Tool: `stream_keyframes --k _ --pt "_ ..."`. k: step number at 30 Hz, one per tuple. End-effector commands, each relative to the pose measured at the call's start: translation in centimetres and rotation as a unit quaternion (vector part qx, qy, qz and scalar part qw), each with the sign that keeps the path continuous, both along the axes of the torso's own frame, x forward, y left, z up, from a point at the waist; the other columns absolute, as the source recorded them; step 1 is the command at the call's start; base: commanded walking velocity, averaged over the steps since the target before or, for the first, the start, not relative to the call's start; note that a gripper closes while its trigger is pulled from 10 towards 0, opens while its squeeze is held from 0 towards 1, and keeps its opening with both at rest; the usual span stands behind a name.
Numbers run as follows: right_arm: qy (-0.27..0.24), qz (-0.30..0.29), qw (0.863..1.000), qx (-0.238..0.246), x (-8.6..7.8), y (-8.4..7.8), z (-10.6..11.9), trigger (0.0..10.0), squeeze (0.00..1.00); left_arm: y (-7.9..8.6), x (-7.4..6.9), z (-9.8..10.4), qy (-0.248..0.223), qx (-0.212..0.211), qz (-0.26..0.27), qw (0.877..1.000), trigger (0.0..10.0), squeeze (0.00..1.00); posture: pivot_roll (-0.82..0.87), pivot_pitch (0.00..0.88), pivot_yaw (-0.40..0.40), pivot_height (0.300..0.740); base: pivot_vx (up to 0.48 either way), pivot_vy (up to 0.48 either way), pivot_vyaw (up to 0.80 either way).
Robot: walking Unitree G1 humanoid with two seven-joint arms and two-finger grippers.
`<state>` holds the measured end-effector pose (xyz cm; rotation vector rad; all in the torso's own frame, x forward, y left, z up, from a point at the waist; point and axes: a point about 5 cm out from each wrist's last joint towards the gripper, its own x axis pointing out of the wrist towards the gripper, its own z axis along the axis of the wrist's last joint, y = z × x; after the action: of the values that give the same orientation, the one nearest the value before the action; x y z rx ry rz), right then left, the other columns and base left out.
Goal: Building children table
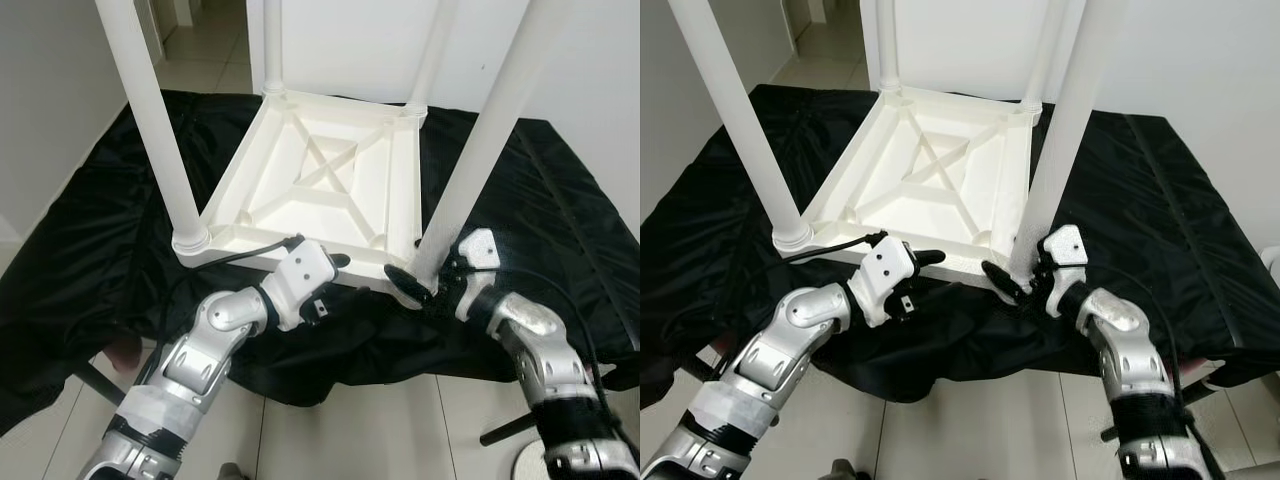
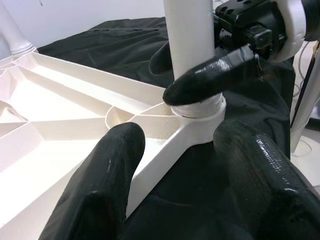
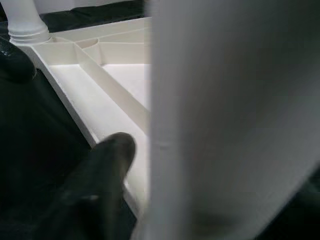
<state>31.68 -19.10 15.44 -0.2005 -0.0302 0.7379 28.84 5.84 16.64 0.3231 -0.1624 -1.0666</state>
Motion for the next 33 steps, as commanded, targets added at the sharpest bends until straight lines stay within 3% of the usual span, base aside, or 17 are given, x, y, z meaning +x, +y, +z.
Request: stream_keyframes --k 1,13,14,18,19,24,27,29,32,33 --pt "0.012 0.024 1.000 -0.014 -0.1 0.4 -0.5 0.0 0.00 -0.1 0.0 0.0 -0.005 0.009 -0.006 1.000 10.0 0.00 -0.01 0.035 -0.013 0.740 0.000 0.000 0.00" --pt "0.031 0.022 0.999 -0.008 -0.6 -0.2 -1.4 0.0 0.00 0.1 0.0 -0.1 -0.005 0.009 -0.003 1.000 10.0 0.00 -0.01 0.030 -0.011 0.740 0.000 0.000 0.00" --pt "0.030 0.015 0.999 0.003 -0.9 -0.2 -1.6 10.0 0.00 0.0 -0.1 -0.1 -0.005 0.009 -0.006 1.000 10.0 0.00 -0.01 0.032 -0.008 0.740 0.000 0.000 0.00" --pt "0.030 0.011 0.999 0.011 -1.1 -0.1 -1.6 10.0 0.00 0.0 -0.1 -0.1 -0.005 0.009 -0.008 1.000 10.0 0.00 -0.01 0.032 -0.008 0.740 0.000 0.000 0.00" --pt "0.018 -0.051 0.998 0.038 -1.3 -0.1 -1.4 10.0 0.00 -0.1 -0.1 -0.2 -0.003 0.010 -0.013 1.000 10.0 0.00 -0.03 0.036 0.000 0.740 0.000 0.000 0.00" --pt "0.008 -0.078 0.996 0.048 -1.2 -0.1 -1.2 10.0 0.00 -0.2 -0.1 -0.2 -0.002 0.011 -0.015 1.000 10.0 0.00 -0.03 0.036 0.000 0.740 0.000 0.000 0.00" --pt "-0.013 -0.126 0.989 0.074 -1.3 0.3 -0.8 10.0 0.00 -0.3 -0.2 -0.3 -0.001 0.012 -0.018 1.000 10.0 0.00 -0.04 0.038 0.003 0.740 0.000 0.000 0.00" --pt "-0.021 -0.194 0.975 0.102 -1.4 0.9 -0.6 10.0 0.00 -0.4 -0.2 -0.4 0.001 0.012 -0.020 1.000 10.0 0.00 -0.04 0.039 0.004 0.740 0.000 0.000 0.00" --pt "-0.022 -0.233 0.967 0.105 -1.6 1.4 -0.9 10.0 0.00 -0.4 -0.3 -0.4 0.001 0.012 -0.022 1.000 10.0 0.00 -0.04 0.040 0.004 0.740 0.000 0.000 0.00" --pt "-0.017 -0.267 0.958 0.109 -1.7 1.9 -1.3 10.0 0.00 -0.5 -0.3 -0.5 0.002 0.013 -0.022 1.000 10.0 0.00 -0.04 0.041 0.003 0.740 0.000 0.000 0.00"
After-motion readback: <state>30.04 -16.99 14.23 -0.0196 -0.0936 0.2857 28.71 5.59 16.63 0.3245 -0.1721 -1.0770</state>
